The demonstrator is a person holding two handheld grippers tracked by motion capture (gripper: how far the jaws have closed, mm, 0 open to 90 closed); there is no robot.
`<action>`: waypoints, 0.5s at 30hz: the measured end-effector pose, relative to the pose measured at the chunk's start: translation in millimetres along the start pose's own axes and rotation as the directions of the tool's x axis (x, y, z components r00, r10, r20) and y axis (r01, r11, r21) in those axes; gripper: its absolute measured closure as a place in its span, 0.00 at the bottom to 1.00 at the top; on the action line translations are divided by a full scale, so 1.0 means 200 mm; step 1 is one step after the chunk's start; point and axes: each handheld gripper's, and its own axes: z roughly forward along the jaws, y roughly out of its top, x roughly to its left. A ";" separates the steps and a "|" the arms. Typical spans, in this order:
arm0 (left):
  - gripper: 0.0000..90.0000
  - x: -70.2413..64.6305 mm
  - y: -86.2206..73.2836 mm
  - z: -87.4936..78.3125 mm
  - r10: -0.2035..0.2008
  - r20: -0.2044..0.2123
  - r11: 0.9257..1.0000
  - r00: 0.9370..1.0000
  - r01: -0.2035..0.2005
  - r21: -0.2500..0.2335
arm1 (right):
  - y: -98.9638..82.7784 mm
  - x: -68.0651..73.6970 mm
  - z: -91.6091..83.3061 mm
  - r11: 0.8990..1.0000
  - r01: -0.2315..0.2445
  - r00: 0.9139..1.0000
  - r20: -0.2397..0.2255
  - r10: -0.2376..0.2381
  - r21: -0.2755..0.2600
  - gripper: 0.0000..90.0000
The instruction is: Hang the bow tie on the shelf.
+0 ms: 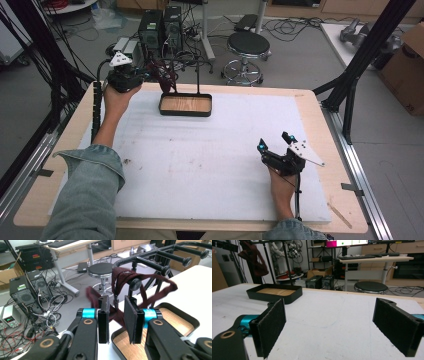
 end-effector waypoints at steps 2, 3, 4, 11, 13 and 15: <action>0.79 0.00 0.00 -0.01 0.000 -0.003 1.000 1.000 0.000 -0.002 | 0.00 0.00 0.00 1.000 0.004 1.000 -0.002 -0.004 -0.001 0.12; 0.78 0.00 0.00 -0.02 -0.005 -0.005 1.000 1.000 0.005 -0.006 | 0.00 0.00 0.00 1.000 0.005 1.000 -0.002 -0.005 -0.002 0.12; 0.76 0.00 0.01 -0.03 -0.006 -0.006 1.000 1.000 0.006 -0.011 | 0.00 0.00 0.00 1.000 0.007 1.000 -0.001 -0.007 -0.004 0.12; 0.70 0.00 0.02 -0.10 0.001 -0.019 0.999 1.000 -0.002 -0.032 | 0.00 0.00 0.00 1.000 0.006 1.000 0.000 -0.006 -0.002 0.12; 0.69 0.00 0.02 -0.12 -0.005 -0.016 0.999 1.000 0.004 -0.043 | 0.00 0.00 0.00 1.000 0.005 1.000 0.000 -0.005 -0.002 0.12; 0.65 -0.01 0.02 -0.14 -0.014 -0.013 0.999 1.000 0.013 -0.049 | 0.00 0.00 0.00 1.000 0.001 1.000 0.000 -0.001 0.001 0.12</action>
